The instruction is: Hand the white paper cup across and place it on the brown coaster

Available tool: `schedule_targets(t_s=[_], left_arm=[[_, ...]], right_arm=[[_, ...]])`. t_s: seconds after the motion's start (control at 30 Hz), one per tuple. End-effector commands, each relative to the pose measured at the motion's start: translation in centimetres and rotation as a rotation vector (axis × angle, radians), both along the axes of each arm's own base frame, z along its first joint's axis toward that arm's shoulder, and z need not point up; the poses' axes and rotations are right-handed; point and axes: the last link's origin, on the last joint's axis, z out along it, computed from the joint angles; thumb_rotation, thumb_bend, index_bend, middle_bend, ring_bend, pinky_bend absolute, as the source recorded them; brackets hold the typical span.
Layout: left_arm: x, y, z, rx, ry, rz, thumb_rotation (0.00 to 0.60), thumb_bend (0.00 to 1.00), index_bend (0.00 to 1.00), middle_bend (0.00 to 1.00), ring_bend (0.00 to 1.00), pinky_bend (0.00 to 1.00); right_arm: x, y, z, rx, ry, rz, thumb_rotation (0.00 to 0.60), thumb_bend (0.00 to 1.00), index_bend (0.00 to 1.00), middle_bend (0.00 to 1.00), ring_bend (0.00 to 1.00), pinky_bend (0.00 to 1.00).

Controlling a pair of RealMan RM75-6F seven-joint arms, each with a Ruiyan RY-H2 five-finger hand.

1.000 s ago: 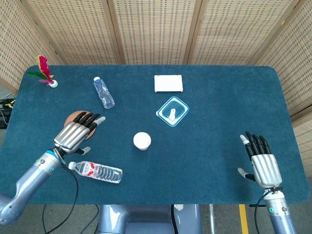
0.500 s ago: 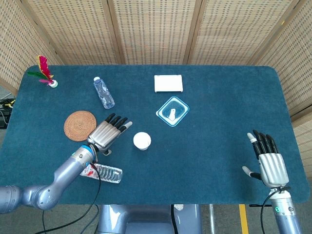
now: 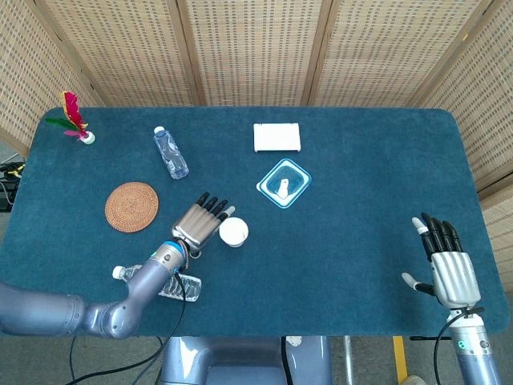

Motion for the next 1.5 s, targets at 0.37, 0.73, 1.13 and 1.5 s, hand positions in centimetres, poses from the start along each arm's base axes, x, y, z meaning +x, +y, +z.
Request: schedule_targets(t_s=[0.37, 0.73, 1.13, 1.5], left_arm=[[2.6, 0.7, -2.7, 0.003, 0.012, -0.009, 0.6, 0.17, 0.0, 0.0, 0.0, 0.0], [2.9, 0.9, -4.6, -0.002, 0.063, 0.003, 0.6, 0.21, 0.06, 0.0, 0.0, 0.0], [2.5, 1.0, -5.3, 0.006, 0.043, 0.024, 0.6, 0.33, 0.25, 0.0, 0.0, 0.0], [1.9, 1.1, -4.6, 0.026, 0.018, 0.026, 0.6, 0.35, 0.25, 0.0, 0.0, 0.0]], right_arm=[[-0.6, 0.0, 0.5, -0.005, -0.021, -0.014, 0.6, 0.08, 0.03, 0.0, 0.0, 0.0], [-0.7, -0.1, 0.6, -0.008, -0.037, -0.012, 0.6, 0.08, 0.03, 0.0, 0.0, 0.0], [-0.8, 0.0, 0.8, -0.011, -0.045, -0.011, 0.6, 0.08, 0.03, 0.0, 0.0, 0.0], [-0.6, 0.1, 1.0, -0.018, -0.047, -0.004, 0.6, 0.08, 0.03, 0.0, 0.0, 0.0]])
